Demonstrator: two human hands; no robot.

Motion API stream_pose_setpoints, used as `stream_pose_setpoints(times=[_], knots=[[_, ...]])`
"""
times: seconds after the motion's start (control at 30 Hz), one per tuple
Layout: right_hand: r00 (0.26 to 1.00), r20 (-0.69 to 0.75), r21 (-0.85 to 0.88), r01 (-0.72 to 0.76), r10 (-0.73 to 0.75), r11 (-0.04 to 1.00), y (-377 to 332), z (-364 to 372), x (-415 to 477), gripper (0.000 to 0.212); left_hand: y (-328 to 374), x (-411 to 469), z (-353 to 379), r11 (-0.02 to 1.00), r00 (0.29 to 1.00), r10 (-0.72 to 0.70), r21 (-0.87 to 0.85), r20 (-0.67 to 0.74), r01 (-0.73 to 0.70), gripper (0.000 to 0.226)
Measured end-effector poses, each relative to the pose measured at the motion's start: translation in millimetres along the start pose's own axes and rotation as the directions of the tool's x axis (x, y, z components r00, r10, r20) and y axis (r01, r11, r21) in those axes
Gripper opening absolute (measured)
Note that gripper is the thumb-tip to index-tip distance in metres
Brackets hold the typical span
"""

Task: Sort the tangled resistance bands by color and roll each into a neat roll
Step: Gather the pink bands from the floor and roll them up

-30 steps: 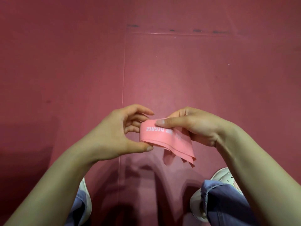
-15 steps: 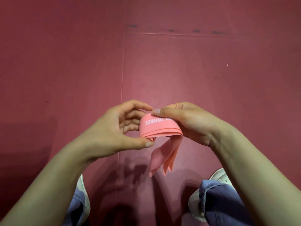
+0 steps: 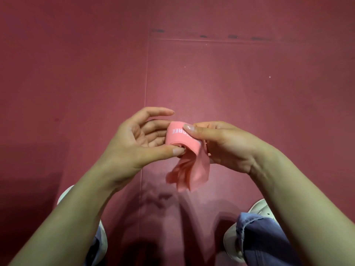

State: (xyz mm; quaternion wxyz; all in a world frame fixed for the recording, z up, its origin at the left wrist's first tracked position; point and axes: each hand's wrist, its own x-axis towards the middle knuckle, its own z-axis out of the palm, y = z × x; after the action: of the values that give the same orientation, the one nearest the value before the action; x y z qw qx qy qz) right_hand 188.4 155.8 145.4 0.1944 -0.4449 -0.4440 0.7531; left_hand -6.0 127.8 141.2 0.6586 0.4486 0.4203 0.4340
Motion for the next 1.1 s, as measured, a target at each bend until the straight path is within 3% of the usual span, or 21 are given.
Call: stream_pose_setpoints(times=[0.1,0.17,0.27,0.4,0.53,0.63,0.77,0.9,1.0,1.1], knots=[[0.999,-0.006,0.139,0.042,-0.042,0.989,-1,2,1,0.043,-3,1,4,0.998,0.999,0.002,-0.060,-0.037,-0.005,0.072],[0.997,-0.012,0.204,0.078,-0.077,0.976,1,6,2,0.025,-6,1,8,0.998,0.998,0.008,-0.065,-0.055,-0.011,0.070],[0.991,-0.082,0.168,0.118,-0.105,0.979,3,9,5,0.014,-7,1,11,1.000,0.997,0.016,-0.012,-0.081,-0.017,0.070],[0.982,-0.154,0.081,0.123,-0.109,0.989,2,5,7,0.020,-3,2,6,0.997,0.999,0.008,0.074,-0.054,-0.004,0.077],[0.986,-0.152,0.023,0.076,-0.072,0.997,3,8,8,0.039,-4,0,8,0.995,0.999,-0.027,0.090,-0.028,0.029,0.079],[0.987,-0.145,0.047,0.079,-0.072,0.996,4,10,9,0.046,-6,2,11,1.000,0.996,-0.016,0.009,-0.091,0.016,0.076],[0.998,-0.051,0.217,0.055,-0.044,0.975,2,7,7,0.057,-8,5,19,0.983,0.981,-0.015,-0.185,-0.194,-0.022,0.067],[1.000,0.031,0.284,-0.003,-0.006,0.959,2,5,6,0.049,-9,5,24,0.939,0.973,-0.058,-0.344,-0.224,-0.023,0.052],[1.000,0.016,0.291,0.013,-0.019,0.957,1,7,6,0.039,-11,4,28,0.928,0.975,-0.061,-0.371,-0.212,-0.023,0.052],[0.996,-0.070,0.218,0.061,-0.047,0.974,0,8,7,0.044,-11,4,25,0.953,0.987,-0.038,-0.303,-0.155,-0.011,0.064]])
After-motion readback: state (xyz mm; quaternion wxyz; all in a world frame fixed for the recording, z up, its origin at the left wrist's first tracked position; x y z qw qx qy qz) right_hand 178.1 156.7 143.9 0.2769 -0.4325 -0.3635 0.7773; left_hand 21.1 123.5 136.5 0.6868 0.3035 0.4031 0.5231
